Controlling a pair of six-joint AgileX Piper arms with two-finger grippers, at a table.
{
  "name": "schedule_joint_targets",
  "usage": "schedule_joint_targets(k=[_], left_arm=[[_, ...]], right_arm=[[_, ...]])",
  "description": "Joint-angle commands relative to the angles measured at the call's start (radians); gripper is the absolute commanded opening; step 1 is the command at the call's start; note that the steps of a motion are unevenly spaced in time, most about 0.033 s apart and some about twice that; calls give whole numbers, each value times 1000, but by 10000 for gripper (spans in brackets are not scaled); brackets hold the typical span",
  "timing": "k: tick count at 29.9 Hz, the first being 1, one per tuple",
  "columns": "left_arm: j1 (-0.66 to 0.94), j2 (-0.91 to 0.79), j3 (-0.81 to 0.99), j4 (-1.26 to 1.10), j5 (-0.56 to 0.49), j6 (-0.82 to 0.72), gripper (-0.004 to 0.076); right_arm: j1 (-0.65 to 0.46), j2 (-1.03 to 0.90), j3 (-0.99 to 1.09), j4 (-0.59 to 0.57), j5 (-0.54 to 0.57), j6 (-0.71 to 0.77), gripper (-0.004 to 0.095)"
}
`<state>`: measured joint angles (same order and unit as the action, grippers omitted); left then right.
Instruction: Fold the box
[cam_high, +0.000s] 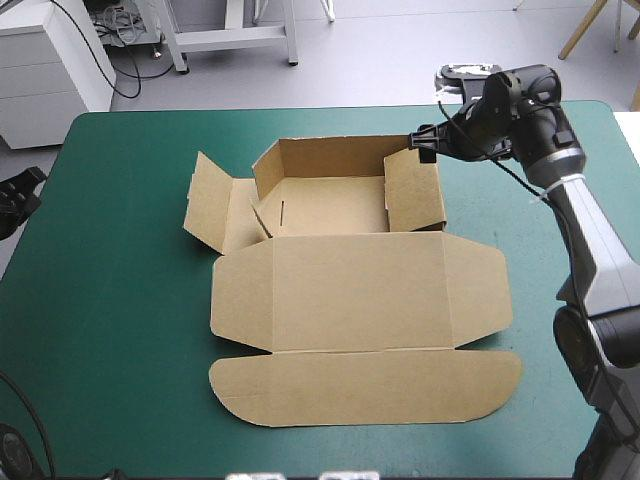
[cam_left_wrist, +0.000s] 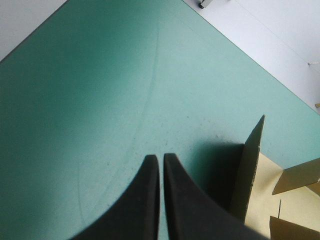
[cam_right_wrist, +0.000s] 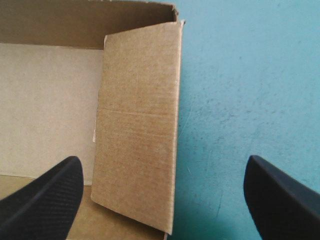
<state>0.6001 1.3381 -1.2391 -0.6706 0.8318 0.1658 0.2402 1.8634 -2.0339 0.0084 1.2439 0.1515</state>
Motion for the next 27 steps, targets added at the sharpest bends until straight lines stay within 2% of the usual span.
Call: schedule_joint_targets(k=[1,13,24,27], left_arm=[[2,-27,-27,-36,-39,-9,10],[2,-27,-27,-27,-39,-9,10],[2,-27,-27,-27,-42,-9,10],[2,-27,-27,-24,-42,-9,10]], right_arm=[[-6,20,-22,55,-39,-19,806],[-6,159,-20,71,-38,-65,806],[-25,206,-20,75,-38,-99,803],[-25,212,-20,71,-38,-99,716]])
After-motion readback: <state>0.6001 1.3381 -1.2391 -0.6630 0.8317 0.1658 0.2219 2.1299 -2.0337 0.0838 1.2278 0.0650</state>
